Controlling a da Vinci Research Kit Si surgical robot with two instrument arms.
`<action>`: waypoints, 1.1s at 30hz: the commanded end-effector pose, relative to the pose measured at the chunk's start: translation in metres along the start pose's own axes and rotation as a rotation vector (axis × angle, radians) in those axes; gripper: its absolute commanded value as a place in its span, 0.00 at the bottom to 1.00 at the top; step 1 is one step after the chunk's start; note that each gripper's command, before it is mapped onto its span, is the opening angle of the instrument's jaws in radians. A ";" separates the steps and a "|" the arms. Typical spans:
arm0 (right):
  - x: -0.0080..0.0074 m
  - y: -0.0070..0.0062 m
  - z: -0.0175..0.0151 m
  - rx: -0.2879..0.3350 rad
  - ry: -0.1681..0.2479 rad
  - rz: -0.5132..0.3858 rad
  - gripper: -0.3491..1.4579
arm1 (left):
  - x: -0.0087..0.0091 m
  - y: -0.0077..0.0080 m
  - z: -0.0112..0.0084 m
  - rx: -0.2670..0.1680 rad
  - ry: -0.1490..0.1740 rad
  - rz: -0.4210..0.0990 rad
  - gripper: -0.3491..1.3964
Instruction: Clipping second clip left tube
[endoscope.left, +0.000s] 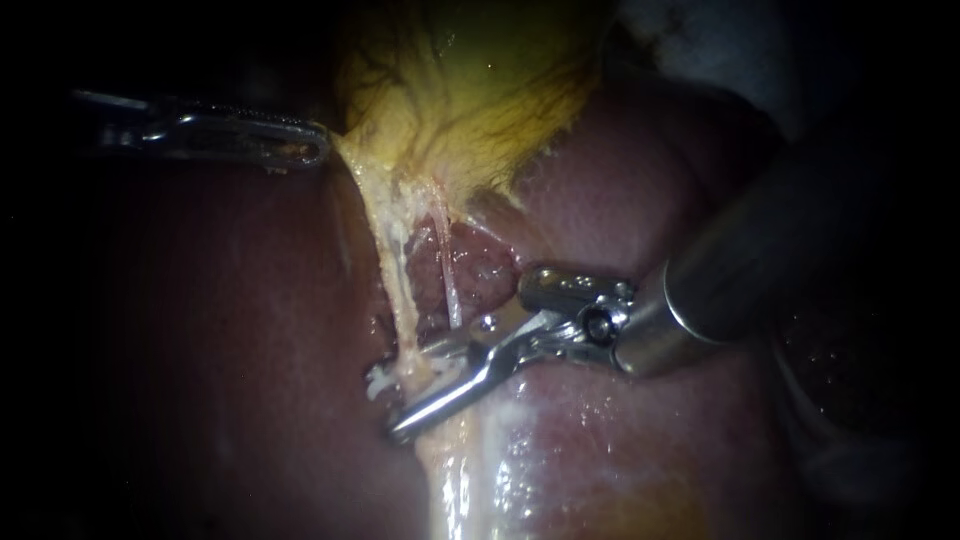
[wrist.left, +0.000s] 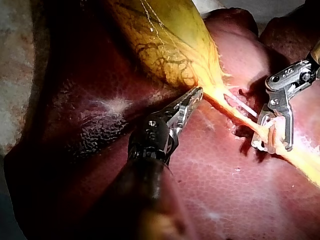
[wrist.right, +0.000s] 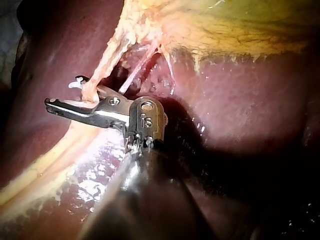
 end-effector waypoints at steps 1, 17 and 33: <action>0.0000 -0.0002 0.0002 0.010 0.006 -0.001 0.50 | 0.0000 0.0000 0.0000 0.000 0.000 0.000 0.00; 0.0002 0.0002 0.0003 0.006 0.008 0.047 0.21 | 0.0000 0.0000 0.0000 0.000 0.000 0.000 0.00; 0.0000 0.0009 0.0000 -0.012 0.027 0.045 0.00 | 0.0000 0.0000 0.0000 0.000 0.000 0.000 0.00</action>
